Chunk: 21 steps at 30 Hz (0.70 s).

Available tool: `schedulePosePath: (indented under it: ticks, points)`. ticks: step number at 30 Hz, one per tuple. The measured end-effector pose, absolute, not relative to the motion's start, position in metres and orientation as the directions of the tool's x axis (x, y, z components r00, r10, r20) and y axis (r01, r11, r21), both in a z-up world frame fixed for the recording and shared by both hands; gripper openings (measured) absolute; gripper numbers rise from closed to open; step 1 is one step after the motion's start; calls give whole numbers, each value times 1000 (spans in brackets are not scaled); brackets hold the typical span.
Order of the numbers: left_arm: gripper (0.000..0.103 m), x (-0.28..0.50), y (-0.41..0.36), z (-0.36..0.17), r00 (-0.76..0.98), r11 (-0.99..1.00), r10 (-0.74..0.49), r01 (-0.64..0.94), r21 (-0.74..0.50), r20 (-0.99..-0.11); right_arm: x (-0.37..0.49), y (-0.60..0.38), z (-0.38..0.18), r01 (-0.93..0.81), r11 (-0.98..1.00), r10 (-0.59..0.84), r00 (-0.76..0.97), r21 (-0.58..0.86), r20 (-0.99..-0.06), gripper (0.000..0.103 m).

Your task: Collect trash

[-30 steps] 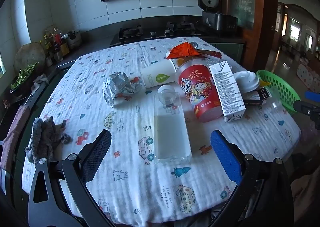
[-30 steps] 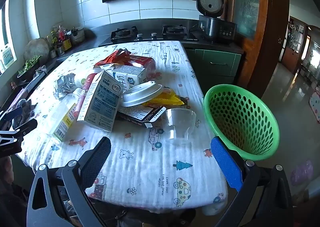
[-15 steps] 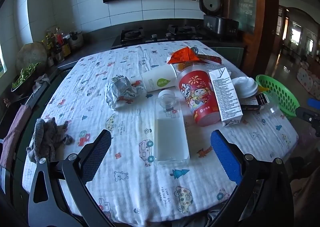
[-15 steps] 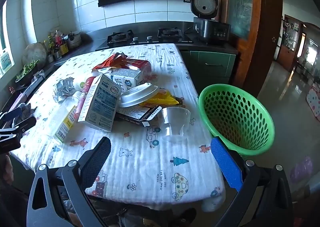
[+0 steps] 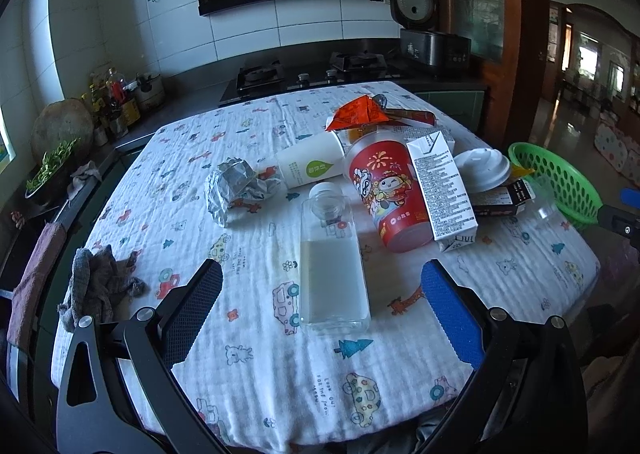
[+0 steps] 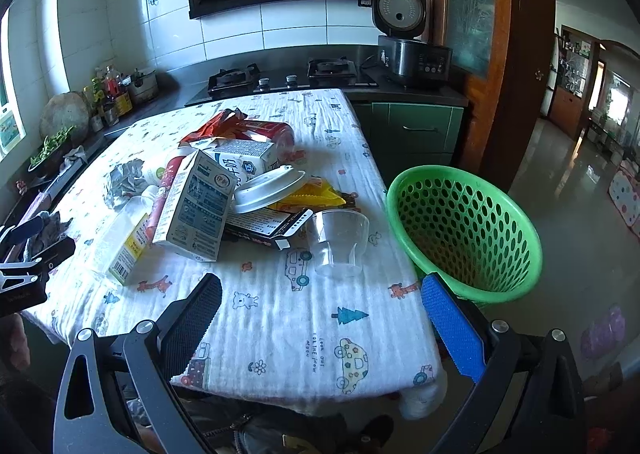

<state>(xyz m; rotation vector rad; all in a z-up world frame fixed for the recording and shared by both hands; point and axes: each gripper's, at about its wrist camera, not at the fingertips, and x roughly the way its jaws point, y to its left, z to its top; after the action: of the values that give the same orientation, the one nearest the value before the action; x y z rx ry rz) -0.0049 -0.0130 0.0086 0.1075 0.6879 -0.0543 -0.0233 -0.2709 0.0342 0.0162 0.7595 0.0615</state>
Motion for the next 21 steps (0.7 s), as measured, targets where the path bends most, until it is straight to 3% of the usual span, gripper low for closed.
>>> schedulePosePath:
  ticks: [21]
  points:
    - [98, -6, -18, 11, 783, 989, -20, 106, 102, -621, -23, -268, 37, -52, 998, 50, 726, 17, -686, 97]
